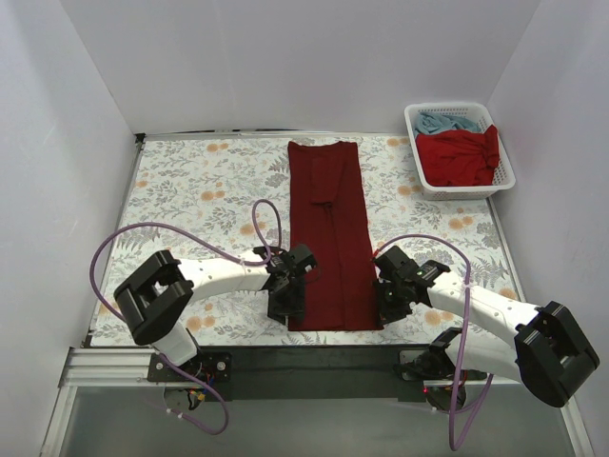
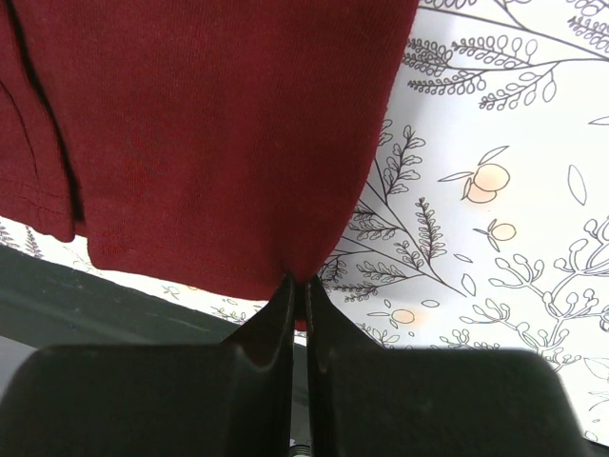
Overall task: Fold and stack the t-shirts
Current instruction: Fold the tshirt
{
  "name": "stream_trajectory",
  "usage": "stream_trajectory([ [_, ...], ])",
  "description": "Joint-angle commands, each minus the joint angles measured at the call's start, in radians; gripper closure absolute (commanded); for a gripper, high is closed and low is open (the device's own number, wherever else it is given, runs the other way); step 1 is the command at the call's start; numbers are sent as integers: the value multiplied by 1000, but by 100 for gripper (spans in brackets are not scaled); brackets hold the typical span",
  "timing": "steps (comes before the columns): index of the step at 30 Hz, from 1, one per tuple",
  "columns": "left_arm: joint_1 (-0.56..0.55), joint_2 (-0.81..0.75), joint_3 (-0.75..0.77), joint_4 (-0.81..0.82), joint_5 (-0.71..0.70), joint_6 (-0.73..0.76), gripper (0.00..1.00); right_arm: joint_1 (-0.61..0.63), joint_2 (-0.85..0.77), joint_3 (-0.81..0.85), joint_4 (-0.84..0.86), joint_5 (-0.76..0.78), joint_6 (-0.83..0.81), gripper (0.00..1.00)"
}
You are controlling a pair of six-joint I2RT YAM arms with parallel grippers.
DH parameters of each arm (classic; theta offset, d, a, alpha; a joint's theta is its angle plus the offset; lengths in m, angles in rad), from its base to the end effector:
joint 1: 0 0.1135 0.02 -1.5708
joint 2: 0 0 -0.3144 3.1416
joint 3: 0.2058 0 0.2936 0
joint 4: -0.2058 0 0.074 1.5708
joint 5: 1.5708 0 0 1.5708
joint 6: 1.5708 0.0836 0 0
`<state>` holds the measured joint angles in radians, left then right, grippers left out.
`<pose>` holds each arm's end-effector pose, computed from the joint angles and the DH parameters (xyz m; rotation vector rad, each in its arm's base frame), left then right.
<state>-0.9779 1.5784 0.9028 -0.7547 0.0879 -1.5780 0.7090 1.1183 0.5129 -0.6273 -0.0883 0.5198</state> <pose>0.1650 -0.2580 0.1392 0.9036 -2.9531 0.2473 0.1509 0.1392 0.1337 -0.2947 2.8755 0.3887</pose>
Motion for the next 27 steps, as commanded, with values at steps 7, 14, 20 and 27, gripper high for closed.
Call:
stream_trajectory([
  [7,-25,75,45,-38,-19,-5,67,9,5,-43,21,1,-14,97],
  [14,-34,103,53,-57,-25,-7,85,7,6,-40,26,-5,-20,97],
  [20,-65,55,36,-118,-10,-37,100,36,-25,-4,3,-74,-3,99],
  [27,-120,-112,-53,-133,55,-115,100,224,-14,55,-69,-47,83,99],
])
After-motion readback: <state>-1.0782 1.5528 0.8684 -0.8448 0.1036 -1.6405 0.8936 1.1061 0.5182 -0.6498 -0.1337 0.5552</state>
